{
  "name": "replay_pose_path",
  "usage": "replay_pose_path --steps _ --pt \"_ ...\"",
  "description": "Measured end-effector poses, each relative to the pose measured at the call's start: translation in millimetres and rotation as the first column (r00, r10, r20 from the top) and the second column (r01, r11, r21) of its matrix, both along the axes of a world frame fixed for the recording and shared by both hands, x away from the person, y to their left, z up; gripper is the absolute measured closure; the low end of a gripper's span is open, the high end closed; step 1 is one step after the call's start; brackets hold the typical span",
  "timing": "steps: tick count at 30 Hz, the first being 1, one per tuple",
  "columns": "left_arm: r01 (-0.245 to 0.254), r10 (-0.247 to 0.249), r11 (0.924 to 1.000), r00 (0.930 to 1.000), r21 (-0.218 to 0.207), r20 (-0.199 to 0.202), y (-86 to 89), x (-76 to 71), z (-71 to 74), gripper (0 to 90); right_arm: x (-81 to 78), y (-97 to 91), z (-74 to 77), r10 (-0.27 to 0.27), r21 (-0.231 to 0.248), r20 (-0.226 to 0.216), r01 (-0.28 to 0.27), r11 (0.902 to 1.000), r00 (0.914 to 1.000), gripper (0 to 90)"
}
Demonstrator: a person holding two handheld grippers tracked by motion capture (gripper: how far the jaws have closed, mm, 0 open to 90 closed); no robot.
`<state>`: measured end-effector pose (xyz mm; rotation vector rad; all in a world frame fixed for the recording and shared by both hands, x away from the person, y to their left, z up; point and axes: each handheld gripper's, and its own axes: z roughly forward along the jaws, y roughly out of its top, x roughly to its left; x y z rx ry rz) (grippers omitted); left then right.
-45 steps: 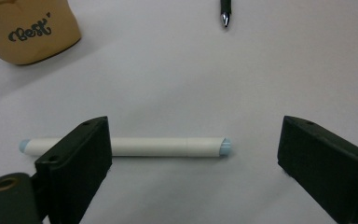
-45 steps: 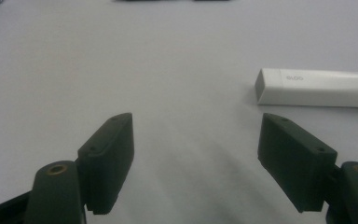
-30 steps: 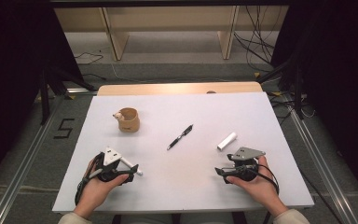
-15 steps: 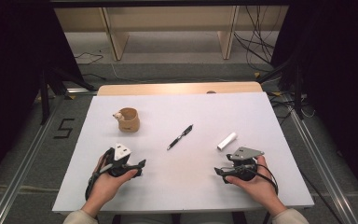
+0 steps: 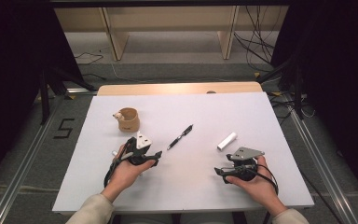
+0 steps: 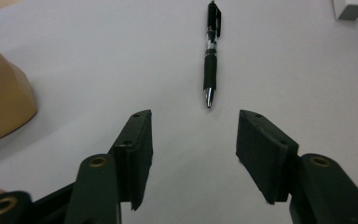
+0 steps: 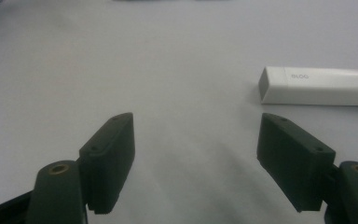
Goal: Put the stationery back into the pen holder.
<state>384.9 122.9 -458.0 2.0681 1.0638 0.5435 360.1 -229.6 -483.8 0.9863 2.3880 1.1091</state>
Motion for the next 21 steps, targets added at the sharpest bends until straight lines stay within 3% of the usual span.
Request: replay_pose_path --steps 6,11,15,21 --pt "-0.004 0.005 1.0 0.9999 0.002 -0.009 3.6 -0.2 -2.8 52.0 1.3 -1.0 0.1 -0.004 0.002 0.006 0.004 1.0 1.0 29.5" --pt "0.002 -0.002 1.0 1.0 0.0 -0.002 -4.0 5.7 -0.3 52.5 2.5 -1.3 0.0 -0.006 0.002 0.005 0.006 1.0 1.0 29.5" --pt "0.02 -0.02 0.9998 0.9998 0.006 0.007 -17.2 10.0 1.4 52.6 2.8 -1.2 0.4 -0.013 0.005 0.008 0.013 0.9999 0.9999 29.7" --pt "0.079 -0.079 0.9968 0.9968 -0.012 0.013 -53.0 17.3 5.2 52.4 3.0 -2.4 0.5 -0.014 0.006 0.008 0.014 0.9999 0.9999 29.7"
